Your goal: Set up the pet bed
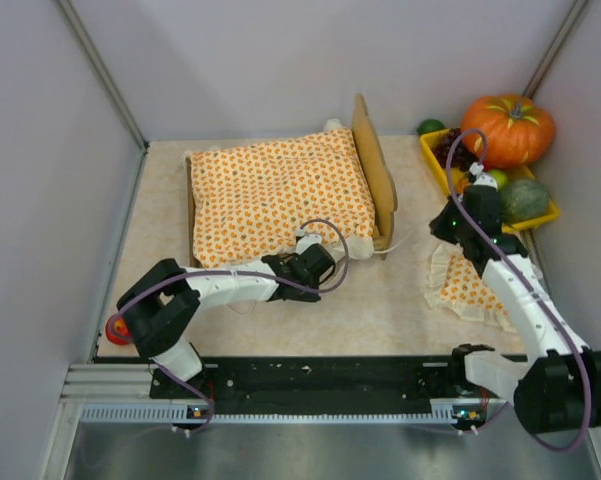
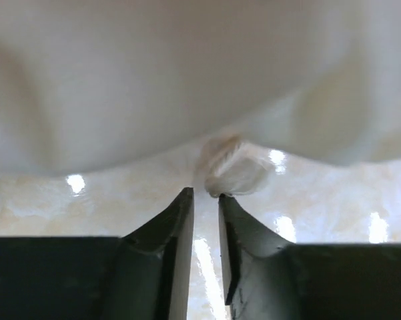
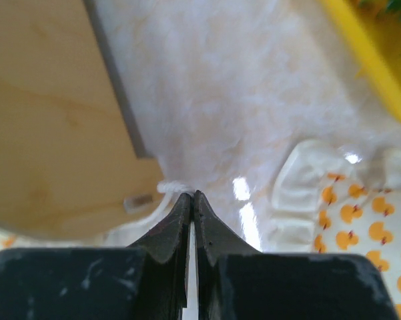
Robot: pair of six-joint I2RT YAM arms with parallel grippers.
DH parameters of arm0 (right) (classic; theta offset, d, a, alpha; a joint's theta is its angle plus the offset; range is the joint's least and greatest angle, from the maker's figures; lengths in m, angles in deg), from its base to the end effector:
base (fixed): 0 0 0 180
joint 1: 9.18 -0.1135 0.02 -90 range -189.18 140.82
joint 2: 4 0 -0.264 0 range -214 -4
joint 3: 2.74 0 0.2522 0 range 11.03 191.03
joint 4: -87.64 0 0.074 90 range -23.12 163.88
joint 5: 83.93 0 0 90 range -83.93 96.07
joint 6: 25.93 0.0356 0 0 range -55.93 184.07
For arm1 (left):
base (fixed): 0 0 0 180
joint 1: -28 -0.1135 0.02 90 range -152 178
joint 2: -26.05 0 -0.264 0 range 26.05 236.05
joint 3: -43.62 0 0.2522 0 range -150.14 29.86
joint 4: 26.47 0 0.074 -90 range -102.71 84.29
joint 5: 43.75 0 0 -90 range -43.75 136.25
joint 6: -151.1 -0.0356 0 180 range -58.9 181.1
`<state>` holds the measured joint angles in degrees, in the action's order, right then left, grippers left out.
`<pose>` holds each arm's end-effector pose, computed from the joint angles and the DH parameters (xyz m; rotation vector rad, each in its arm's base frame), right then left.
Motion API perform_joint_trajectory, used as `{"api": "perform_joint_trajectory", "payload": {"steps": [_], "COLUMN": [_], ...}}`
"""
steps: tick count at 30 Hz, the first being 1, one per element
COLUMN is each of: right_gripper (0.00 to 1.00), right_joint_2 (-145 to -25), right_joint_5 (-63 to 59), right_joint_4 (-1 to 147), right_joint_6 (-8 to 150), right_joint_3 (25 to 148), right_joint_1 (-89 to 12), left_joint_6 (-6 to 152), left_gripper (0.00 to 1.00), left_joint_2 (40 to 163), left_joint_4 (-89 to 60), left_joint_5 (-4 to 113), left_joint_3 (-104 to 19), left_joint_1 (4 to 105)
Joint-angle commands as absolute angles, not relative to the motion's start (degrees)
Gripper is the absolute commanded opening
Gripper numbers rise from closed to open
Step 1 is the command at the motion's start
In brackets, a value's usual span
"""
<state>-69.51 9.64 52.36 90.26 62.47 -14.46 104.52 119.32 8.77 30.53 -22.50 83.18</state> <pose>0.2510 0.0210 0.2887 0.4340 2.1575 0.2408 0.1847 -0.2487 0.1660 0.1795 2.6080 -0.2515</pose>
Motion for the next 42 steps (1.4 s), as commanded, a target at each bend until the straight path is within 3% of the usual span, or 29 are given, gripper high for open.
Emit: {"api": "perform_joint_trajectory", "payload": {"steps": [1, 6, 7, 8, 9, 11, 16, 26, 38, 40, 42], "right_gripper": [0.0, 0.01, 0.04, 0.09, 0.24, 0.4, 0.59, 0.64, 0.65, 0.59, 0.45], "right_joint_2": [-61.5, -57.6, -57.3, -57.3, -57.5, -56.7, -53.3, -65.7, -79.6, -80.9, -82.3], "right_joint_5": [-0.3, -8.4, -11.1, -11.9, -12.0, -10.2, -3.4, 1.3, 11.9, 14.0, 14.9], "right_joint_4": [50.8, 48.4, 48.4, 48.0, 45.9, 44.0, 42.1, 43.1, 45.8, 45.8, 46.5], "right_joint_6": [90.4, 90.9, 90.8, 90.0, 89.4, 88.2, 87.4, 86.6, 85.1, 84.7, 84.0], "right_joint_3": [54.5, 46.9, 45.4, 45.2, 45.4, 47.4, 57.5, 76.0, 83.9, 85.1, 86.1], "right_joint_1": [-17.9, -21.7, -23.0, -23.6, -24.0, -24.1, -24.2, -24.5, -31.2, -31.2, -31.2], "left_joint_6": [102.4, 103.2, 103.3, 103.5, 103.7, 103.6, 104.0, 104.7, 104.4, 104.7, 105.0], "left_gripper": [0.31, 0.5, 0.6, 0.65, 0.7, 0.99, 0.99, 0.99, 0.99, 0.99, 0.99], "left_joint_2": [116.8, 115.0, 114.5, 113.8, 112.2, 110.3, 102.8, 87.4, 73.5, 71.9, 69.8], "left_joint_4": [7.5, 7.4, 7.2, 7.2, 7.2, 6.5, 7.1, 11.6, 23.0, 24.7, 28.8], "left_joint_5": [33.2, 34.3, 34.4, 34.3, 34.1, 33.8, 32.8, 29.9, 21.2, 18.1, 13.0], "left_joint_3": [-26.3, -25.2, -24.1, -23.5, -23.0, -20.9, -17.3, -14.5, -16.1, -16.4, -17.8], "left_joint_1": [83.0, 83.1, 83.1, 83.2, 83.5, 83.8, 84.4, 84.8, 84.8, 84.8, 84.3]}}
